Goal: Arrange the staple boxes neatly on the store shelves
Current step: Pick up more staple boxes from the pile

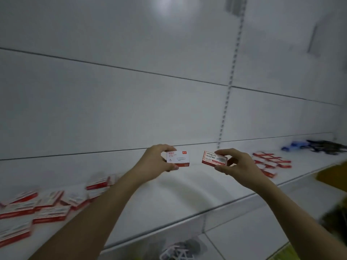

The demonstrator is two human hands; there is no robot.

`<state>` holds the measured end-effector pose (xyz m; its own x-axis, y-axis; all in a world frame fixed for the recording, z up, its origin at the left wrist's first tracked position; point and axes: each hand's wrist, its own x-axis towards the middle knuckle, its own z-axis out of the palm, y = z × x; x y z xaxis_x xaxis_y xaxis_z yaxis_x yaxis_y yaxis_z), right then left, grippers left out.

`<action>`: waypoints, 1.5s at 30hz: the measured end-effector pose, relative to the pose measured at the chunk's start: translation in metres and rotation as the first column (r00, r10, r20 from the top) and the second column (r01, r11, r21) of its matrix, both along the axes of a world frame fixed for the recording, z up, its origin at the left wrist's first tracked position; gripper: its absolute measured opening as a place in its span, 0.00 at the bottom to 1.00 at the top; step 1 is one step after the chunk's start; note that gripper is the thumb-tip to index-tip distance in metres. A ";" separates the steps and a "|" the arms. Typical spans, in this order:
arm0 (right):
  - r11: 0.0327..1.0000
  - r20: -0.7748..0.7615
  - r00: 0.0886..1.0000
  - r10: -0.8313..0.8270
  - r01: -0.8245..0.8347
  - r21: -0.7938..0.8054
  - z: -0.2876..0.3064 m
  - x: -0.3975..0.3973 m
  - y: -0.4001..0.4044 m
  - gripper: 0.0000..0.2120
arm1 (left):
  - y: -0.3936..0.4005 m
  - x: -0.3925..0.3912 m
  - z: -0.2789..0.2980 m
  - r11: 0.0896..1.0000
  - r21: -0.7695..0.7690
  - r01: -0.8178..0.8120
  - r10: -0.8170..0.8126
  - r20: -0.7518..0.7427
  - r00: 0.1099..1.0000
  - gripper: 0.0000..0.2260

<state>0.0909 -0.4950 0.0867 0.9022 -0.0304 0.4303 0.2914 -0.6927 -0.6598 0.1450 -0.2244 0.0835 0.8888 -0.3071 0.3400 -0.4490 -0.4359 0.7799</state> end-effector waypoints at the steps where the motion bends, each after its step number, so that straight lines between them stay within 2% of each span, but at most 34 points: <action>1: 1.000 -0.002 1.000 -0.013 0.013 -0.002 0.001 -0.014 -0.021 0.18 | -0.021 -0.009 -0.001 1.000 0.000 0.021 -0.021 -0.004 1.000 0.21; 6: 0.998 -0.020 0.997 -0.069 0.069 -0.002 -0.007 -0.093 -0.130 0.20 | -0.135 -0.061 -0.001 0.994 0.030 0.103 -0.103 -0.017 0.995 0.22; 12: 0.984 -0.059 0.982 -0.177 0.178 0.010 -0.016 -0.175 -0.257 0.20 | -0.268 -0.114 -0.007 0.979 -0.015 0.202 -0.203 -0.037 0.979 0.24; 21: 0.945 -0.076 0.945 -0.319 0.323 0.051 -0.040 -0.218 -0.385 0.19 | -0.430 -0.130 -0.035 0.940 -0.013 0.341 -0.341 -0.071 0.937 0.23; 26: 0.930 -0.119 0.926 -0.359 0.366 0.040 -0.064 -0.196 -0.443 0.20 | -0.497 -0.104 -0.067 0.949 0.012 0.314 -0.312 -0.076 0.947 0.24; 32: 0.936 -0.139 0.926 -0.352 0.352 -0.023 -0.087 -0.128 -0.510 0.19 | -0.564 -0.046 -0.098 0.966 0.025 0.256 -0.254 -0.065 0.965 0.25; 36: 0.946 -0.172 0.930 -0.324 0.318 -0.066 -0.089 -0.072 -0.557 0.18 | -0.604 0.001 -0.105 0.977 -0.032 0.213 -0.215 -0.113 0.970 0.24; 40: 0.959 -0.141 0.949 -0.283 0.277 -0.058 -0.089 -0.014 -0.599 0.18 | -0.634 0.045 -0.102 0.983 -0.079 0.167 -0.176 -0.126 0.976 0.24; 45: 0.980 -0.138 0.970 -0.199 0.199 -0.019 -0.098 0.043 -0.628 0.18 | -0.658 0.079 -0.094 0.994 -0.014 0.109 -0.110 -0.106 0.988 0.26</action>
